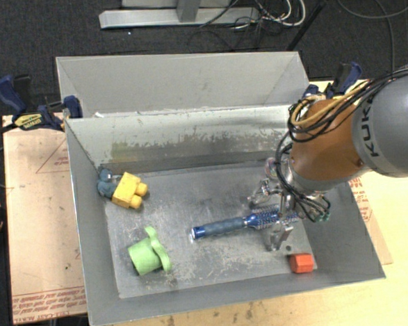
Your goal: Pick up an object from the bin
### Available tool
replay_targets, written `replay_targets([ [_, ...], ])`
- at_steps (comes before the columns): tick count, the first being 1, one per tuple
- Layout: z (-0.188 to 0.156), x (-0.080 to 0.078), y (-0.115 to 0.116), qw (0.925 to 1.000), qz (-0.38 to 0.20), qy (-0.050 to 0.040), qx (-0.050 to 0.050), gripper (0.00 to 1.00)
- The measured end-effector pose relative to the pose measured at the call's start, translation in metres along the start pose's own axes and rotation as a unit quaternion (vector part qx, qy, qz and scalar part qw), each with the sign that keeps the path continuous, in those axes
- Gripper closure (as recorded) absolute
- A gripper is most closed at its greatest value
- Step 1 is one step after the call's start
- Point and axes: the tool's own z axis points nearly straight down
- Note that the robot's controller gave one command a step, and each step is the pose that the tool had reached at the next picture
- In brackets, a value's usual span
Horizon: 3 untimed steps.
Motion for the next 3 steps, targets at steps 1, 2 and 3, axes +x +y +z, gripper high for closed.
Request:
replay_targets([
  [1,-0.026,-0.001,0.000,0.9974,-0.073,0.0030,0.001,0.00],
  [2,-0.028,-0.001,-0.020,0.9932,-0.116,0.0039,0.001,0.00],
  [3,0.001,-0.014,-0.012,0.9795,-0.201,0.0030,0.002,0.00],
])
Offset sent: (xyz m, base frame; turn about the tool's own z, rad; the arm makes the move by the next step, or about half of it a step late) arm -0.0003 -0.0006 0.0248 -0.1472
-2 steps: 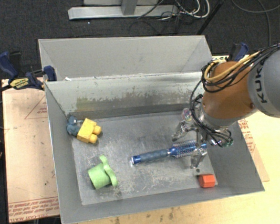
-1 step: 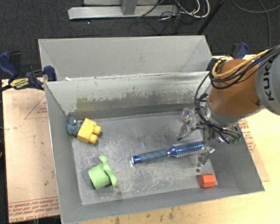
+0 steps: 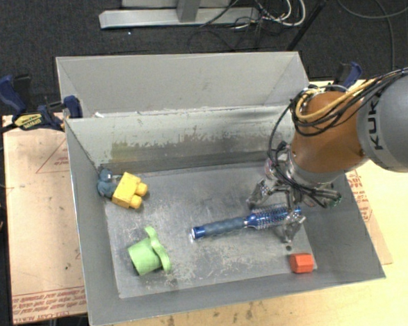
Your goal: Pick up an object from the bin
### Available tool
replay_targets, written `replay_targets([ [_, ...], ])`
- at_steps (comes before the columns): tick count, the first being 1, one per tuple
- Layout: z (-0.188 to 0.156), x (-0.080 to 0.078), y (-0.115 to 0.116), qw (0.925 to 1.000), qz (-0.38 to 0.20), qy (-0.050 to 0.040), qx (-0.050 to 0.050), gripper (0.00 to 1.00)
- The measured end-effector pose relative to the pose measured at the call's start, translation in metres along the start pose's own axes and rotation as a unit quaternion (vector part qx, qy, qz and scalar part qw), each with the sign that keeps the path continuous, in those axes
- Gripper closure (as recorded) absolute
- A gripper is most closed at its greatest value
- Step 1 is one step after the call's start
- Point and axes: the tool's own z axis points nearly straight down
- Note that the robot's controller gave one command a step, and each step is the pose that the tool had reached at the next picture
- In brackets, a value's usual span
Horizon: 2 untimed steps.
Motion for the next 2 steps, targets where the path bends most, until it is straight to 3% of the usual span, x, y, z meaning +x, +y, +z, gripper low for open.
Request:
replay_targets([
  [1,-0.0022,-0.0012,-0.0014,1.0000,0.002,0.0000,-0.001,0.00],
  [2,-0.0043,-0.0033,-0.0020,1.0000,0.002,-0.0024,0.001,1.00],
])
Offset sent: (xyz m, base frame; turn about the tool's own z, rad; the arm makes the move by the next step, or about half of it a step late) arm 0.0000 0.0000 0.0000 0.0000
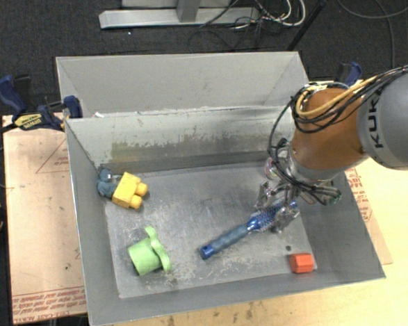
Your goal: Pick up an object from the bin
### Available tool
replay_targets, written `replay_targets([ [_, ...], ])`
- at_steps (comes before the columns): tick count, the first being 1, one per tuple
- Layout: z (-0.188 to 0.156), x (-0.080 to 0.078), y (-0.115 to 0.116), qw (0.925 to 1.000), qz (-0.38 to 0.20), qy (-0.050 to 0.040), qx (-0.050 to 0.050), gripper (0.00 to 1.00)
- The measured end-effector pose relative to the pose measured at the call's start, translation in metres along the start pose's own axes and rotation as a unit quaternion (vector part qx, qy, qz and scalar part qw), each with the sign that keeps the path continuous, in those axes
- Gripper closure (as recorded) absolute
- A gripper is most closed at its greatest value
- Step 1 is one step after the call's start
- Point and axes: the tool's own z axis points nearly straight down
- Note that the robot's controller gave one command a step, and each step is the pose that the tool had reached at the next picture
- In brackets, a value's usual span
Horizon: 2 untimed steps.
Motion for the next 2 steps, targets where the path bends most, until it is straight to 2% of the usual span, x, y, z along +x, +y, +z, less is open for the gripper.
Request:
replay_targets([
  [1,-0.0882,-0.0028,-0.0011,1.0000,0.001,0.0006,0.000,1.00],
  [2,-0.0954,-0.0035,-0.0011,1.0000,0.003,0.0029,-0.002,1.00],
])
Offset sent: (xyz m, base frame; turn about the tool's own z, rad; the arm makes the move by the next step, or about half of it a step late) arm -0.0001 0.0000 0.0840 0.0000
